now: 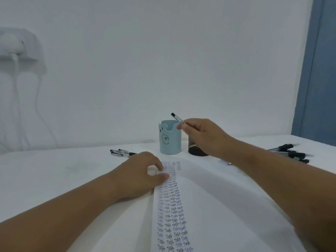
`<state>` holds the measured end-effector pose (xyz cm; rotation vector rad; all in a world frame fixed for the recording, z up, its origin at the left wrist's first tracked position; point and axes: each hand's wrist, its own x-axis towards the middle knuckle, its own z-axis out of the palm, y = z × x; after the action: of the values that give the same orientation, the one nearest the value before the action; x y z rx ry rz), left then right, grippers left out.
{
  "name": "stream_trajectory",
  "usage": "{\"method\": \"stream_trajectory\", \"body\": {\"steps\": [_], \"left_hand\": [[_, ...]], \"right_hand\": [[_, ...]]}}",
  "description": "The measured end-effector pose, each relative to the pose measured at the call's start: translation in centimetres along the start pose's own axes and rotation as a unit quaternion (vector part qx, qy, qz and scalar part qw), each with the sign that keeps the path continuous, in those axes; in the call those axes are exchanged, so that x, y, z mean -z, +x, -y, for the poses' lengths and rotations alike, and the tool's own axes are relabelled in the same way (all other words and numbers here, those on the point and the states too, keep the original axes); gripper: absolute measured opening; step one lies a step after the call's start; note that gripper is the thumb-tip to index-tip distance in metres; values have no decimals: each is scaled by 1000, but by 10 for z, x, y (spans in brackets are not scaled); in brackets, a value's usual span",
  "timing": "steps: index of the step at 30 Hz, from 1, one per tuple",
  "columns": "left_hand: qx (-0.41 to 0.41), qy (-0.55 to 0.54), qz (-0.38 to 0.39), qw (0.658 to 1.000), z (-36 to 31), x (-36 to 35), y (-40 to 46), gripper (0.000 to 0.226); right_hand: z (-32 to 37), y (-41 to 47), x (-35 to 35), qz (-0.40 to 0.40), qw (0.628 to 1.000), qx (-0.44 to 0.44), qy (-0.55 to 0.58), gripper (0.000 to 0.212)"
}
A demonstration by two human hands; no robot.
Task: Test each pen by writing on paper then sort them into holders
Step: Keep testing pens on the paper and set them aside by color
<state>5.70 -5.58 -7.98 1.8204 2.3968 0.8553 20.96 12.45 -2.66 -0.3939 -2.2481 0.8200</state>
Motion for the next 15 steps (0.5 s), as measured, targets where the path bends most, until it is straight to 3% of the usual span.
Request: {"method": "stream_trajectory", "body": {"steps": [2, 6, 12, 15], "left_hand": [[-13, 2, -26, 1000, -1, -1, -1, 26], [-31, -41, -80, 995, -9, 1, -4, 23], [-51, -36, -51, 997, -31, -2, -7, 44], [-50, -38, -44, 997, -37, -5, -10, 40]], "right_hand": [[5, -2, 24, 5, 1000, -15, -5, 26], [1, -27, 79, -3, 980, 16, -197, 18], [-29, -76, 153, -14, 960, -56, -274, 22], [-45, -95, 166, 3, 945, -91, -314, 24]]}}
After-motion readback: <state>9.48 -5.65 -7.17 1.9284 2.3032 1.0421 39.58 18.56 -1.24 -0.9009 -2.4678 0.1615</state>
